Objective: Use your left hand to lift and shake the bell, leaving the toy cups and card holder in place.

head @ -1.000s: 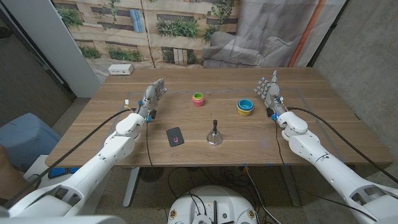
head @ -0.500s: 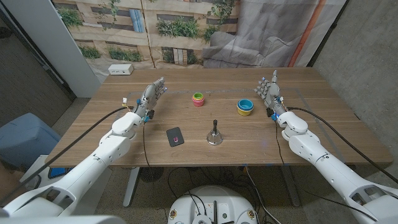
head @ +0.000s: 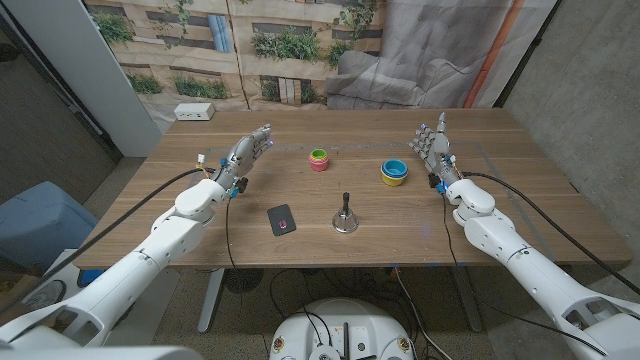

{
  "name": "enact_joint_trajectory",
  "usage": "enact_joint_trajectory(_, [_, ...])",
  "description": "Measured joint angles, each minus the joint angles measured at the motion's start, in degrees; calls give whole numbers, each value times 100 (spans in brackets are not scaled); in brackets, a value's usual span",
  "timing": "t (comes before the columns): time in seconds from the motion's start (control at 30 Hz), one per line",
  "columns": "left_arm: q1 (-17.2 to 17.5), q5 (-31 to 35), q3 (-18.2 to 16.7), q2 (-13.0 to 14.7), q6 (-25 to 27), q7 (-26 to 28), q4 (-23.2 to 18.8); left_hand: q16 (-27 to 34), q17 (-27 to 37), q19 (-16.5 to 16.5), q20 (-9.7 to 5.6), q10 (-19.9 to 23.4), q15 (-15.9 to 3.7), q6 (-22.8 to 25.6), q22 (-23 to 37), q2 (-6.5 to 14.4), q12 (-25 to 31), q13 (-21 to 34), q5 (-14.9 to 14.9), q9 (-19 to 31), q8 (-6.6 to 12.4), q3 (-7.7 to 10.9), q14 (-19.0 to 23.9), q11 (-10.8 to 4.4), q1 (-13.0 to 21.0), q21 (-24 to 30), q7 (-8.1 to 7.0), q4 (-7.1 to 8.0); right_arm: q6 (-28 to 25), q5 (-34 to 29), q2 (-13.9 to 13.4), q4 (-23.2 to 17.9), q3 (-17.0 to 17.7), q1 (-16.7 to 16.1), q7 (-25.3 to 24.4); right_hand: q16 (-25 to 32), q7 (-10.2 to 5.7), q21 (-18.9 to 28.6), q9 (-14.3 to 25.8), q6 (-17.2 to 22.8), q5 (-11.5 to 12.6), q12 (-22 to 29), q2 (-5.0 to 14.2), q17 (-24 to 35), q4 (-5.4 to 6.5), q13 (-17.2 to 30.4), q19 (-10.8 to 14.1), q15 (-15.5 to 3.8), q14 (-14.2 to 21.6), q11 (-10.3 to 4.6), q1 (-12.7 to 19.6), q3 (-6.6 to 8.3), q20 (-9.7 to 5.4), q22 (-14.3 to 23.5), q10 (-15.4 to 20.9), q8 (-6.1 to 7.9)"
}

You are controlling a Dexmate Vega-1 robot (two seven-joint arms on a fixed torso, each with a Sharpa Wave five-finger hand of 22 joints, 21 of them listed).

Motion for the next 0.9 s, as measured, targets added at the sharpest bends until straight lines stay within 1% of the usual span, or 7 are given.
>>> enact_joint_trajectory(0.13, [62,34,17,102,4,-42,-155,0,11,20,21,19,0,23,0,-74,0,0,0,0,0,-5,0,-21,74,-7,-60,-44,-1,0,0,-1,0,-1,0,0,0,0,0,0,0,0,0,0,0,0,0,0,0,0,0,0,0,0,0,0])
enact_joint_trajectory(0.3, [142,34,33,239,4,-42,-343,0,28,30,74,81,0,102,-1,-177,0,-1,-20,0,42,-21,0,-144,176,-7,-165,-62,-2,0,0,-1,0,-1,0,0,0,0,0,0,0,0,0,0,0,0,0,0,0,0,0,0,0,0,0,0])
enact_joint_trajectory(0.4, [177,141,47,316,-30,-276,-429,0,27,30,73,101,0,132,0,-219,0,3,-20,0,44,-21,0,-163,219,-7,-195,-62,-2,1,-2,-3,1,-3,1,0,0,-1,0,0,0,0,0,-1,0,0,0,0,0,0,0,0,0,0,0,0])
enact_joint_trajectory(0.57, [201,188,73,424,-138,-502,-516,0,27,-1,104,132,0,132,-1,-245,0,28,-20,-1,44,-21,0,-194,245,-7,-195,-61,-2,1,-2,-3,2,-3,1,0,0,-1,-1,0,0,0,0,-1,0,0,0,0,0,0,0,0,0,0,0,0])
enact_joint_trajectory(0.8, [219,188,105,564,-138,-502,-615,21,27,4,99,174,1,132,-1,-372,0,27,-20,-1,44,-12,63,-235,435,-7,-194,-68,-2,1,-2,-3,2,-4,1,0,0,-4,-1,0,0,0,0,-1,0,-1,0,0,0,0,0,0,0,-1,0,0])
enact_joint_trajectory(0.83, [233,227,112,611,-238,-804,-653,21,27,20,83,174,1,132,-1,-388,-11,27,-20,-1,44,1,63,-235,462,-7,-194,-82,-2,1,-1,-3,2,-3,1,0,0,-4,-1,0,0,0,0,-1,0,-1,0,0,0,0,0,0,0,-1,0,0])
enact_joint_trajectory(0.9, [249,230,119,652,-259,-862,-689,21,27,21,82,151,1,132,-1,-392,-28,27,-20,-1,44,2,63,-257,511,-7,-194,-82,-2,1,-1,-3,2,-3,1,0,0,-4,-1,0,0,0,0,-1,0,-1,0,0,0,0,0,0,0,-1,0,0])
